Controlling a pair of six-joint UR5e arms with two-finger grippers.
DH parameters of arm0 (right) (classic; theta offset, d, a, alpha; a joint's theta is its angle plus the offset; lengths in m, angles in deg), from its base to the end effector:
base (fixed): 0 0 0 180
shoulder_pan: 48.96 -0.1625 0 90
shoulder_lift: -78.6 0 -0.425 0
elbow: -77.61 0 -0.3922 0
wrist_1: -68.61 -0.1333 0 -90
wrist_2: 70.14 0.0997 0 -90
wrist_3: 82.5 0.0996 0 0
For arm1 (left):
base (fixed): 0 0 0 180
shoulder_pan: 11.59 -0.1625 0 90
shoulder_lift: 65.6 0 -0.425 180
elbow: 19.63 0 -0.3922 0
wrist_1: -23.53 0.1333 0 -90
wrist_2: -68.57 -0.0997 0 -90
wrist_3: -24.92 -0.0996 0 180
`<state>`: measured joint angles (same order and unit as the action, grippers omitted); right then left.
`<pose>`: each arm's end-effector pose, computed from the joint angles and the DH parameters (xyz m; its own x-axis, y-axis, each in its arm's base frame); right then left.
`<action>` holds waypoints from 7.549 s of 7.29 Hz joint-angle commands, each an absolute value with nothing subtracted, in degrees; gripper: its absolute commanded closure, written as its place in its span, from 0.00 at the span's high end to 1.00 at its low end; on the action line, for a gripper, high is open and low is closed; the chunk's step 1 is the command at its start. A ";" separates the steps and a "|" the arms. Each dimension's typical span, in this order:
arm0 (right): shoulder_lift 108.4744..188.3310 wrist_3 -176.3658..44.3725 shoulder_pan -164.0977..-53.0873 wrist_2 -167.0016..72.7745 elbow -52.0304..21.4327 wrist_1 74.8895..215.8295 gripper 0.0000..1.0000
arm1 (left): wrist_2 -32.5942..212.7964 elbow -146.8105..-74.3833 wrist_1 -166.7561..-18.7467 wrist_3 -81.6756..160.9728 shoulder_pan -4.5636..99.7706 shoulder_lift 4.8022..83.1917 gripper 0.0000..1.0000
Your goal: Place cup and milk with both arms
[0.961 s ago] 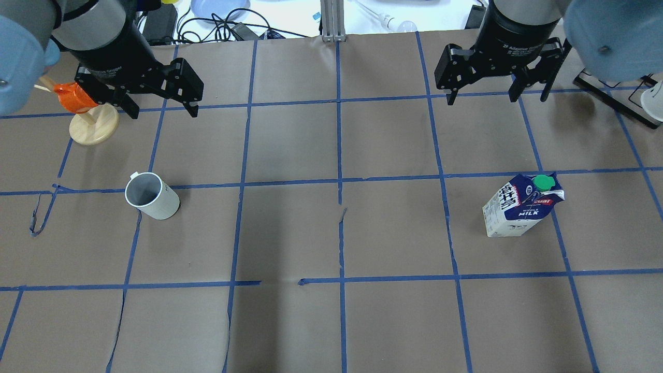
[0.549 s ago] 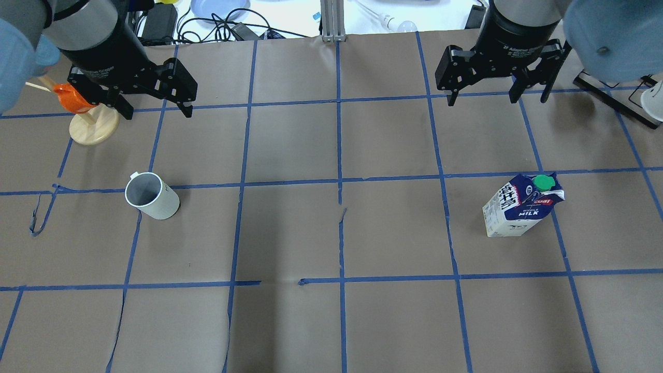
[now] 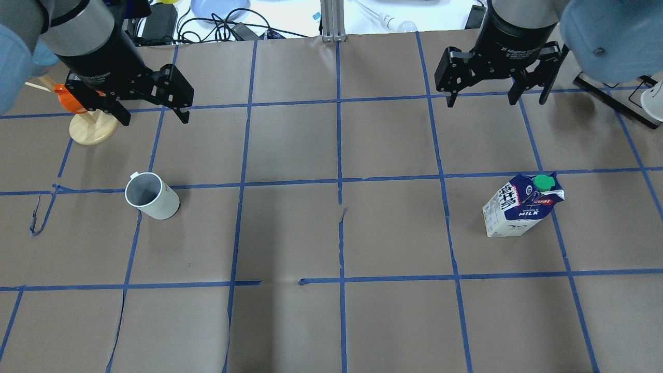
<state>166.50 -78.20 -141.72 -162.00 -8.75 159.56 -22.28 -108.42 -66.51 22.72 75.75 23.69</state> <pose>0.1545 -0.5047 0.5026 -0.9992 0.0282 0.0291 0.0269 0.9986 -0.0458 -0.1090 -0.4952 0.5043 -0.9998 -0.0085 -0.0161 -0.0080 0.9994 -0.0322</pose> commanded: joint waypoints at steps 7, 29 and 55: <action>166.66 -79.41 -138.54 -162.95 -12.99 159.14 1.00 | -21.34 -113.91 -61.16 6.75 63.68 26.67 1.00; 167.37 -79.77 -140.19 -160.49 -10.11 159.05 1.00 | -14.66 -117.20 -30.72 44.85 87.88 45.12 0.00; 167.89 -100.25 -123.49 -164.62 -32.62 168.55 0.31 | -19.59 -104.35 -64.63 21.40 73.57 25.54 1.00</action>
